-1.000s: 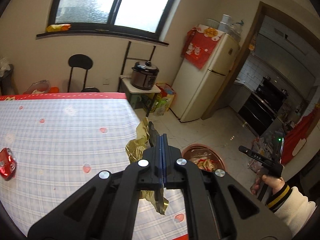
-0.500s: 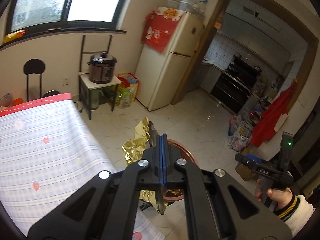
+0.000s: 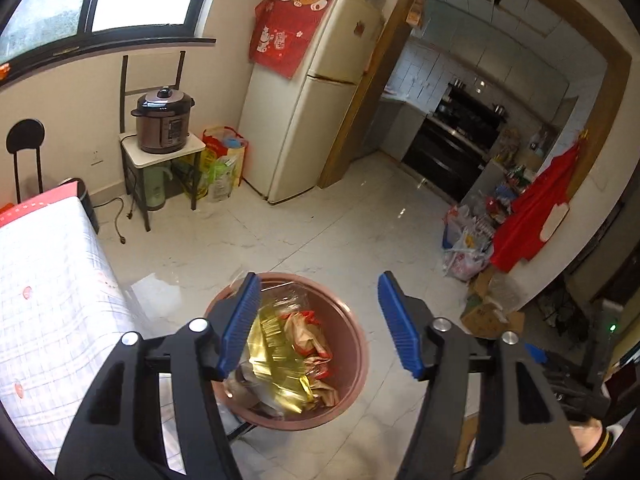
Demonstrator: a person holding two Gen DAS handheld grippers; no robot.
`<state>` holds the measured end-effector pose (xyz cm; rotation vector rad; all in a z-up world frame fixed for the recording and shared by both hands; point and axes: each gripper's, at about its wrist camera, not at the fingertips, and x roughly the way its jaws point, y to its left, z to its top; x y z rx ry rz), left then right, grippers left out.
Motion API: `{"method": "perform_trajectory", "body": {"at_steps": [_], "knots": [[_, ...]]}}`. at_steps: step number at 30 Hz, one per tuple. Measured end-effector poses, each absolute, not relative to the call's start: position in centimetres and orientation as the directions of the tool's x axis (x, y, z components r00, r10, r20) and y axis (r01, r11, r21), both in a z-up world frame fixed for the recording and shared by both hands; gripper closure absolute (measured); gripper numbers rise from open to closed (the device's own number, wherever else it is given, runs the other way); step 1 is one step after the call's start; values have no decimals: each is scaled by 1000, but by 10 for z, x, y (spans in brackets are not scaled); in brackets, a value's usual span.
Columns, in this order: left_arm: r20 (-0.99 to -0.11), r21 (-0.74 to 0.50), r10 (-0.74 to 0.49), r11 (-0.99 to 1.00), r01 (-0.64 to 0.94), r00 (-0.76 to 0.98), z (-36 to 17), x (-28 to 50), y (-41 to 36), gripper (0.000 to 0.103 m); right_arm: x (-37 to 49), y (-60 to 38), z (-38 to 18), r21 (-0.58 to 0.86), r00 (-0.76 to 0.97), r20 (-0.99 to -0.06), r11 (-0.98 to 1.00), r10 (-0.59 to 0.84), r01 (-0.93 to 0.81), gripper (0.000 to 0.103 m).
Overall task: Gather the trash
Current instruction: 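Carry the gold foil wrapper over the brown bin and open the left tool, then grasp the white foam mesh net with the right tool and lift it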
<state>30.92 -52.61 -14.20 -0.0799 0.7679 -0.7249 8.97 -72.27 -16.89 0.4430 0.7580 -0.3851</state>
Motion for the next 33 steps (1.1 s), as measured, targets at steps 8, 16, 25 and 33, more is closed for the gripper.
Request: {"method": "perform_trajectory", "body": {"at_steps": [8, 16, 25, 33], "knots": [[-636, -263, -555, 809, 526, 536, -139, 306, -491, 17, 103, -707, -174, 246, 667, -731, 856, -144, 455, 5], [-647, -218, -452, 881, 419, 614, -131, 293, -413, 7, 133, -656, -166, 255, 695, -717, 905, -60, 341, 5], [-681, -173, -260, 965, 195, 685, -131, 262, -285, 6, 174, -572, -158, 269, 701, -710, 945, 64, 186, 5], [-725, -175, -107, 984, -31, 680, -146, 221, -150, 6, 202, -469, -161, 277, 660, -727, 960, 189, 30, 5]]}}
